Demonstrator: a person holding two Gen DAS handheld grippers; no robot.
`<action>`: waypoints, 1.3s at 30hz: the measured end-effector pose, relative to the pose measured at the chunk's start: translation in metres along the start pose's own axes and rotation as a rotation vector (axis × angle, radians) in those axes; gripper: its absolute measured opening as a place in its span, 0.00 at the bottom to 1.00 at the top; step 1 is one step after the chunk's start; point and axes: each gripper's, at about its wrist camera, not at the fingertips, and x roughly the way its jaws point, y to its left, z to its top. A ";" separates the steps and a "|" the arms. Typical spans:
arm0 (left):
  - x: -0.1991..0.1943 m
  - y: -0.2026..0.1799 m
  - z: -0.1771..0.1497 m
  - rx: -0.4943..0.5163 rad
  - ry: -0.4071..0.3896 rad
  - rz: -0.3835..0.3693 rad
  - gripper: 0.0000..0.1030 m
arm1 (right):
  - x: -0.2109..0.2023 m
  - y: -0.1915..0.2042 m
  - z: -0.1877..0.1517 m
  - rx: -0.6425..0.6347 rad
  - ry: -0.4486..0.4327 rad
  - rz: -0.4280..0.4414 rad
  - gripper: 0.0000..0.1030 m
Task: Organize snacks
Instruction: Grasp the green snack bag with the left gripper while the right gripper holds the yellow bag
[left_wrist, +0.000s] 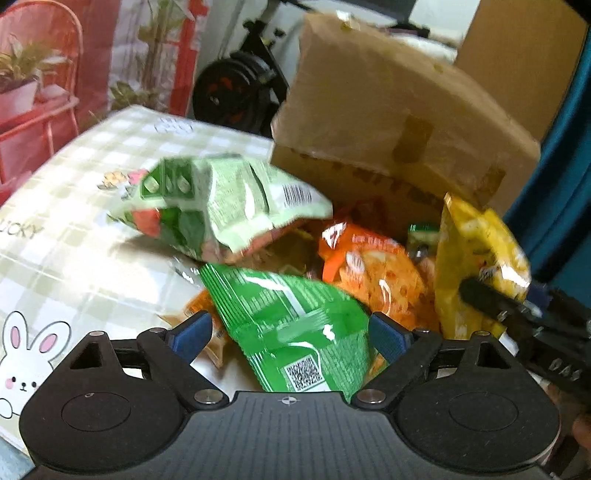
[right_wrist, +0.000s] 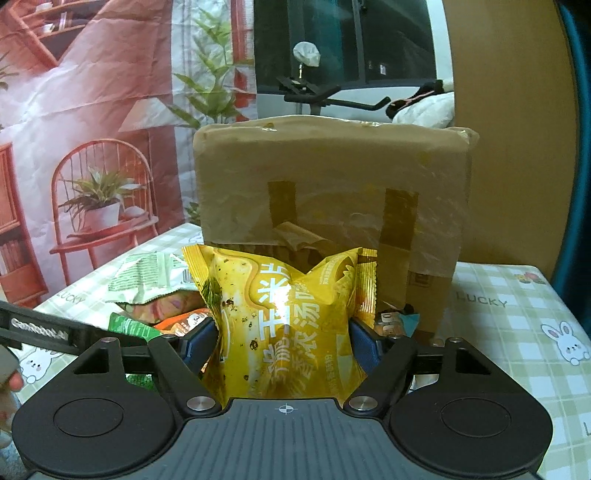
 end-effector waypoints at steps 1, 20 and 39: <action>0.003 -0.001 -0.002 0.007 0.000 0.005 0.90 | 0.000 -0.001 0.000 0.004 -0.002 0.000 0.70; -0.001 -0.014 -0.007 0.066 -0.081 -0.039 0.70 | -0.002 -0.004 -0.004 0.025 -0.009 0.006 0.70; -0.085 -0.027 0.017 0.148 -0.384 0.060 0.70 | -0.040 0.003 0.013 0.003 -0.121 -0.002 0.70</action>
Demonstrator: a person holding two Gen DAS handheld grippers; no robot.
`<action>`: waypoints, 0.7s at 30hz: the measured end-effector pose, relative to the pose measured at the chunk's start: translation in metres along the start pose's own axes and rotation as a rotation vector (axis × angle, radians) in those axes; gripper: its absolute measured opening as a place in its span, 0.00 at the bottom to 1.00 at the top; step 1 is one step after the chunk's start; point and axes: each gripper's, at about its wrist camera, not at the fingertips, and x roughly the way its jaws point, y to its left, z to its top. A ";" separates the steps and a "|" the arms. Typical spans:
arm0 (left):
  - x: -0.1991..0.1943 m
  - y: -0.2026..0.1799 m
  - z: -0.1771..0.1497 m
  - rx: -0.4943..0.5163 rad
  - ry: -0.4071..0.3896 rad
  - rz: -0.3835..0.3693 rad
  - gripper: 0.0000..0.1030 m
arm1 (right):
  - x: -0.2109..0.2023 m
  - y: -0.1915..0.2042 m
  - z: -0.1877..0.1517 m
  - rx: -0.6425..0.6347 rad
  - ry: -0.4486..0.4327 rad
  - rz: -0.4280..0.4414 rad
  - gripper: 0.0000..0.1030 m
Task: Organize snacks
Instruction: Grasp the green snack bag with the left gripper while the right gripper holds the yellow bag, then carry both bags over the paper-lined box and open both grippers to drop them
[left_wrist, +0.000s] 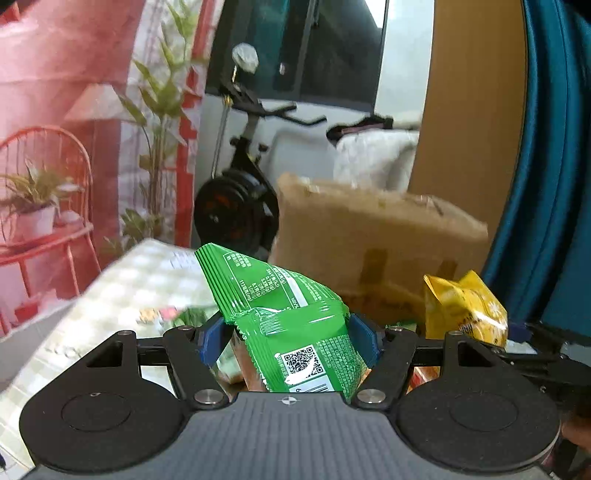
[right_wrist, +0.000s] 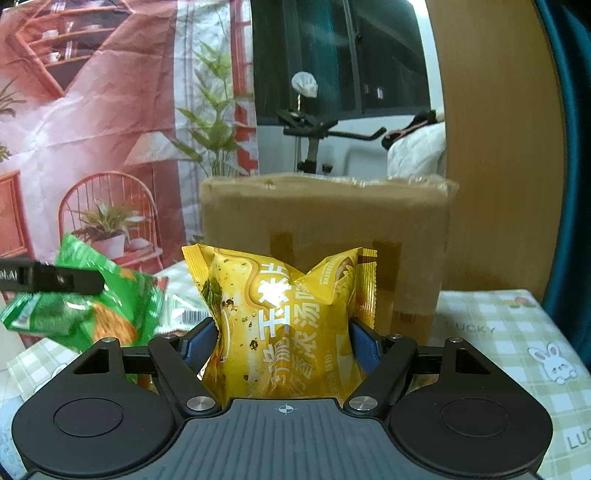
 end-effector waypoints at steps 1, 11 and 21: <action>-0.002 -0.001 0.003 0.008 -0.014 0.007 0.70 | -0.003 0.000 0.002 -0.001 -0.009 -0.002 0.70; -0.012 -0.012 0.041 0.067 -0.149 0.003 0.70 | -0.021 -0.014 0.052 -0.024 -0.151 -0.001 0.70; 0.020 -0.023 0.093 0.089 -0.233 -0.044 0.70 | 0.012 -0.049 0.122 -0.049 -0.258 -0.020 0.70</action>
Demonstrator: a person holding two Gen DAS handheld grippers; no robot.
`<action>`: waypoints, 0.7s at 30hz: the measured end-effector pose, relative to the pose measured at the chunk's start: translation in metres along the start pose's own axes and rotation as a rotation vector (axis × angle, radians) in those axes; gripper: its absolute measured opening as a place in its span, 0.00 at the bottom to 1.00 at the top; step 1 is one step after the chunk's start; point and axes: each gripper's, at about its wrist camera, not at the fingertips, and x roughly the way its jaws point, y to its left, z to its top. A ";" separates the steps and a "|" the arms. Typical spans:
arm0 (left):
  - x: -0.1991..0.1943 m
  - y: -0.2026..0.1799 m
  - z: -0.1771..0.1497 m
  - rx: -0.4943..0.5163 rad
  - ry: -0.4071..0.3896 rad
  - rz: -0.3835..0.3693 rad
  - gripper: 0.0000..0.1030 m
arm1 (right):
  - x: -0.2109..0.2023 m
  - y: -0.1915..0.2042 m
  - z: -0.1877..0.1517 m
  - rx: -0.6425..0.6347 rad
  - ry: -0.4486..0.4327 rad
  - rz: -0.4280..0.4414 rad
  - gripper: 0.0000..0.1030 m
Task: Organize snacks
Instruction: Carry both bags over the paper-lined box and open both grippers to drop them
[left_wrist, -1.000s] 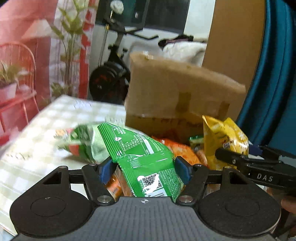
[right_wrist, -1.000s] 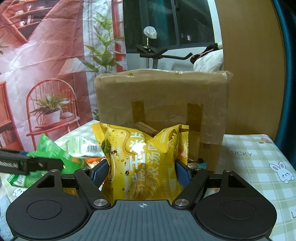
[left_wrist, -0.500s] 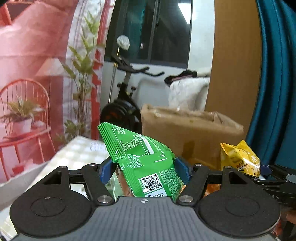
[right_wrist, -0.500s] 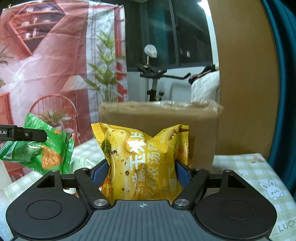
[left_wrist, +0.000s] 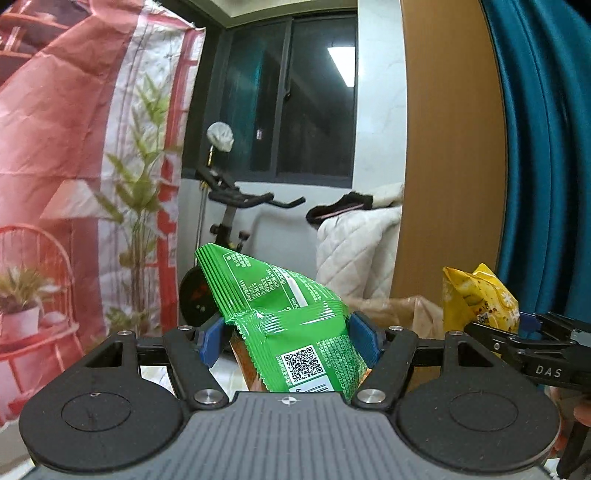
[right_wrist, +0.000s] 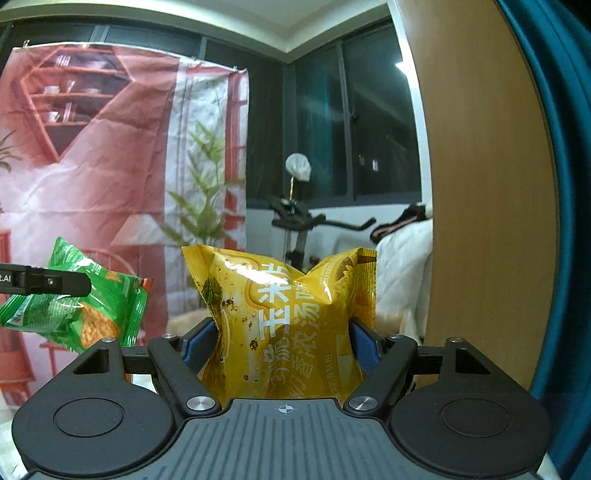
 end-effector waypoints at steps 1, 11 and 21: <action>0.005 -0.001 0.004 0.006 -0.006 -0.006 0.70 | 0.007 -0.003 0.005 -0.009 -0.008 -0.003 0.70; 0.062 -0.010 0.038 0.032 -0.028 -0.052 0.70 | 0.088 -0.029 0.027 -0.008 0.035 -0.025 0.70; 0.136 -0.015 0.044 0.019 0.085 -0.099 0.70 | 0.147 -0.042 0.007 0.049 0.166 -0.049 0.71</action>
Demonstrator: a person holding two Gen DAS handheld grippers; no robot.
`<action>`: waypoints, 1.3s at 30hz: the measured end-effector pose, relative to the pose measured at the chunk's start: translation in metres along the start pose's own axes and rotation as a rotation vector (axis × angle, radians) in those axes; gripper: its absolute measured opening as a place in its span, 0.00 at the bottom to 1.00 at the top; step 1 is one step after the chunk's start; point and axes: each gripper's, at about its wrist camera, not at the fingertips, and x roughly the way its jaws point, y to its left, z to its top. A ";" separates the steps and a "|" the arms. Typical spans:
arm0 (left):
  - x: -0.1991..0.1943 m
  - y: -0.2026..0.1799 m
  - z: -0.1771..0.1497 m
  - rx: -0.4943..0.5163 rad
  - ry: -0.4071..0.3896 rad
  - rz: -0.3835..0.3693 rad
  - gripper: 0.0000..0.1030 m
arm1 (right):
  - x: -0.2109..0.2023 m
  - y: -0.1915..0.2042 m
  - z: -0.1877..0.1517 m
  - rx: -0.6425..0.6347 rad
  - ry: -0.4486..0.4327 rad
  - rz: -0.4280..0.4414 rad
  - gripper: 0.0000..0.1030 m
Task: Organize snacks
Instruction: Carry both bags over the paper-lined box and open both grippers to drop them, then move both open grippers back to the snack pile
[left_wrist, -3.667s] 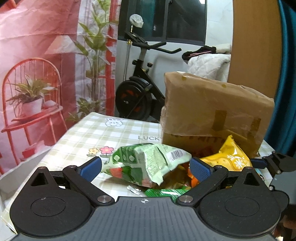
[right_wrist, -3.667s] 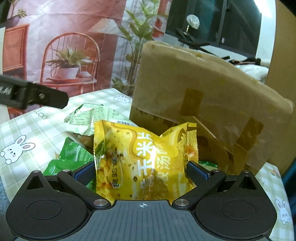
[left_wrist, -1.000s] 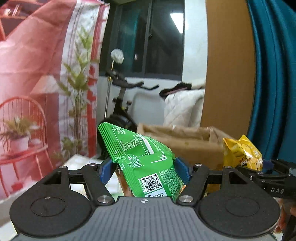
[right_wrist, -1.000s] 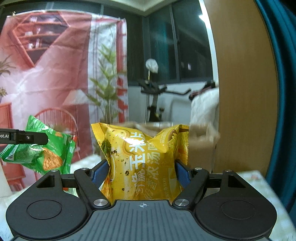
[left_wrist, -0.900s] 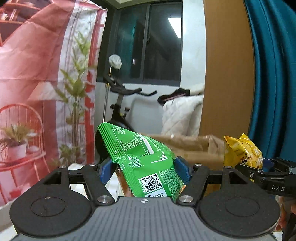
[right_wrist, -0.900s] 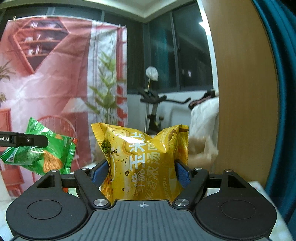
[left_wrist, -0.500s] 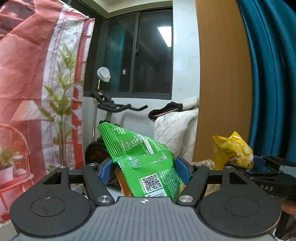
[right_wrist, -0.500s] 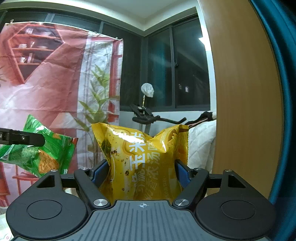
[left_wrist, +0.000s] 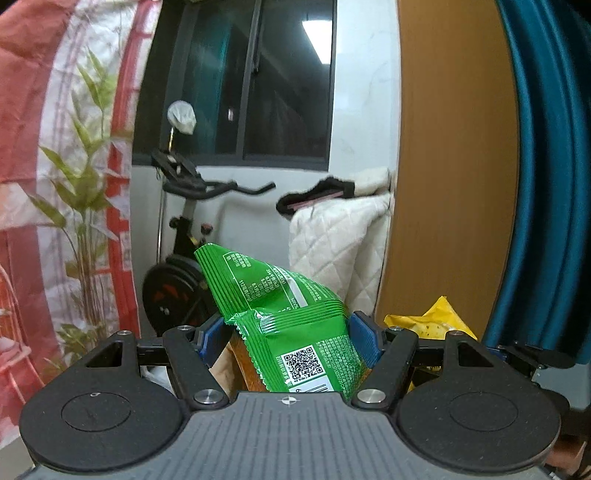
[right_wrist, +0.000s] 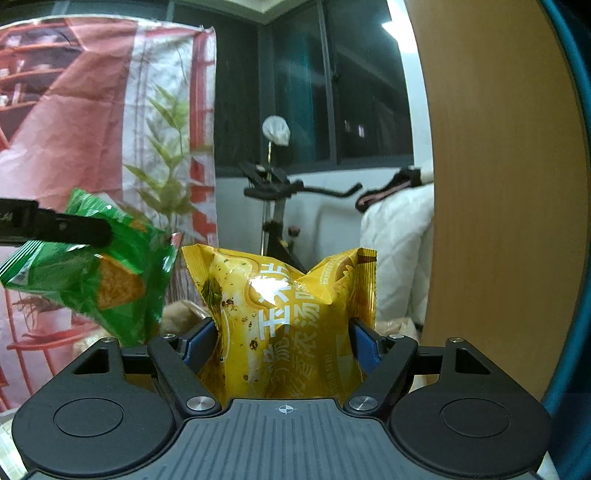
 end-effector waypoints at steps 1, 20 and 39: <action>0.006 0.000 0.000 -0.003 0.013 -0.003 0.70 | 0.003 -0.001 -0.002 0.004 0.009 -0.001 0.71; 0.009 0.028 -0.021 -0.022 0.148 -0.002 0.75 | 0.007 -0.003 -0.021 0.107 0.103 -0.051 0.88; -0.080 0.060 -0.098 -0.165 0.261 0.032 0.77 | -0.088 0.007 -0.070 0.070 0.078 -0.018 0.87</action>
